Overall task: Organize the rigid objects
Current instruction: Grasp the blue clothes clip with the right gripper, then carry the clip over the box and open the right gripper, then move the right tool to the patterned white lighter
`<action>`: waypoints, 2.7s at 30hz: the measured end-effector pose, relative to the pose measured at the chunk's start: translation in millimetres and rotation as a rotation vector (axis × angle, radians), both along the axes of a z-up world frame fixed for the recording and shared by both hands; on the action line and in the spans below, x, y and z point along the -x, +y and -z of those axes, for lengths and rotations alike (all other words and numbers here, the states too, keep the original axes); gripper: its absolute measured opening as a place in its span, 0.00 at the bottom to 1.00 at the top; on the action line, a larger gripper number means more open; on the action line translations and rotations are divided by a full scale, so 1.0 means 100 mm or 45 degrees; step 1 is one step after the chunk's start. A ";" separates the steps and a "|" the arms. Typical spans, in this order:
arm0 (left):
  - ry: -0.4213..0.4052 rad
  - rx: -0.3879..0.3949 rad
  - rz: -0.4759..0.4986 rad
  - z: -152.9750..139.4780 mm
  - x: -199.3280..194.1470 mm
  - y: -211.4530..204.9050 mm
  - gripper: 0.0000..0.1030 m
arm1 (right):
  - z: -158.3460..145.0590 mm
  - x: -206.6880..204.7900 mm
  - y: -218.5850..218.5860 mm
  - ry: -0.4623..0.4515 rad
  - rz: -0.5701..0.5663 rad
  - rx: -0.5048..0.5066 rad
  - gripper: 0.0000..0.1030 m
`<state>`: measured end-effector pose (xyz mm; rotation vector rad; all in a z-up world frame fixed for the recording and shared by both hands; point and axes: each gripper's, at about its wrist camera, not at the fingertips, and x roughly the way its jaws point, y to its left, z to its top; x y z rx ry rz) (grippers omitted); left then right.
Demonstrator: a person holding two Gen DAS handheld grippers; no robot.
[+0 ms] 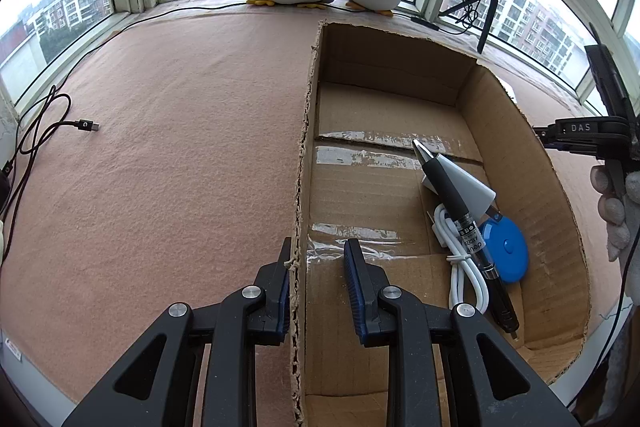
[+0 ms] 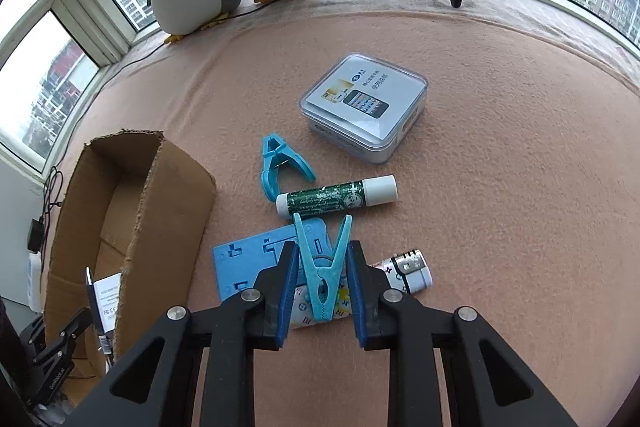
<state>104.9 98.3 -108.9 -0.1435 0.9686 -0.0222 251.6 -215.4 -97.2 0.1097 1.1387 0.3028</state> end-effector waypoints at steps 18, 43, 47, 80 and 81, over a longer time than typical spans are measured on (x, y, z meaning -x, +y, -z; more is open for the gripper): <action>-0.001 0.004 -0.002 0.00 0.00 -0.02 0.24 | -0.65 0.53 0.30 -0.205 -0.074 -0.221 0.21; -0.003 0.011 0.001 0.00 0.01 -0.01 0.24 | -0.53 0.58 1.00 -0.154 -0.224 -0.191 0.35; -0.003 0.008 0.001 -0.01 0.01 -0.01 0.24 | -0.58 0.61 0.96 -0.177 -0.223 -0.202 0.40; -0.007 0.014 0.001 0.01 0.02 0.02 0.24 | -0.05 0.27 -0.41 0.118 0.271 -0.153 0.49; -0.008 0.014 0.002 0.01 0.03 0.02 0.24 | -0.04 0.25 -0.38 0.122 0.278 -0.142 0.49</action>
